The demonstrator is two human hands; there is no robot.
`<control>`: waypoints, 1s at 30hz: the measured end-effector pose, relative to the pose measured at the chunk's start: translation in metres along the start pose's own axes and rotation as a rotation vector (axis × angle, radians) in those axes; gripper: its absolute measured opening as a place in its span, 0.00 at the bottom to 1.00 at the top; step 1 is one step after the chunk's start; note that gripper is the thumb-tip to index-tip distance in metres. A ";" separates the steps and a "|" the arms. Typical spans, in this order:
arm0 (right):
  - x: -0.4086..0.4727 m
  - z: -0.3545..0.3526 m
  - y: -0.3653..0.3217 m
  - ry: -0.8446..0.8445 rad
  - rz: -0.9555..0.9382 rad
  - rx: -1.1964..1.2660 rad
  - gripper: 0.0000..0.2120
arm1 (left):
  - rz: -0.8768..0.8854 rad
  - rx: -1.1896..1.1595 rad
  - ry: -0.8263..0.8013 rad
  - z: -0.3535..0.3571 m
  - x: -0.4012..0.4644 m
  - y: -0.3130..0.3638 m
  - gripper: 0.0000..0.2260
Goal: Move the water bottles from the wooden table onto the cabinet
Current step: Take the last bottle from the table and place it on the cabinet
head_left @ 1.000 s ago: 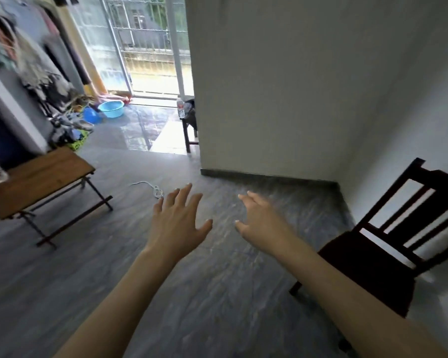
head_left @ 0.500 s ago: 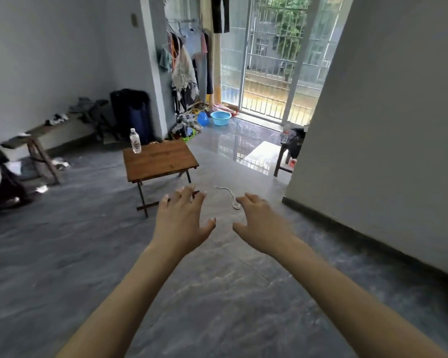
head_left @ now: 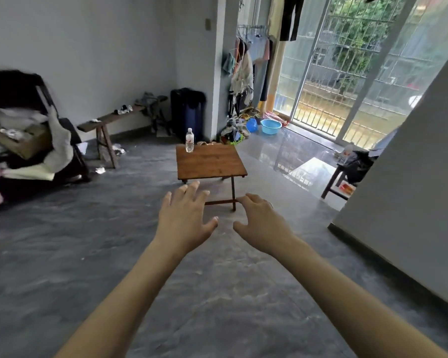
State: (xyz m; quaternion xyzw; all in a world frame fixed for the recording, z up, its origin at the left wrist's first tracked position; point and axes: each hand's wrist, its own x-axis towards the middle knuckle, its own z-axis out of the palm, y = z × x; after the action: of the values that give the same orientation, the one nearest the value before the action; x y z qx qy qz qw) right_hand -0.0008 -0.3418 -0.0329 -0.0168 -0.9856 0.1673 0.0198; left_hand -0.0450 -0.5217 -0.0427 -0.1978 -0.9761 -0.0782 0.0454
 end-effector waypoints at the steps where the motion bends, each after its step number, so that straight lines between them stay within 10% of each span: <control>1: 0.009 0.002 -0.003 0.001 -0.010 -0.001 0.27 | -0.013 -0.003 -0.004 0.000 0.005 -0.007 0.32; 30: 0.376 0.042 0.019 -0.111 -0.262 0.110 0.29 | -0.285 0.019 -0.051 0.029 0.284 -0.108 0.31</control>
State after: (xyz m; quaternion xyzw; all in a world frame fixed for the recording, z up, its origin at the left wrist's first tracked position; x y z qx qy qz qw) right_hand -0.3776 -0.3229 -0.0662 0.1222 -0.9682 0.2179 -0.0124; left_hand -0.3494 -0.5070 -0.0516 -0.0585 -0.9958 -0.0694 0.0107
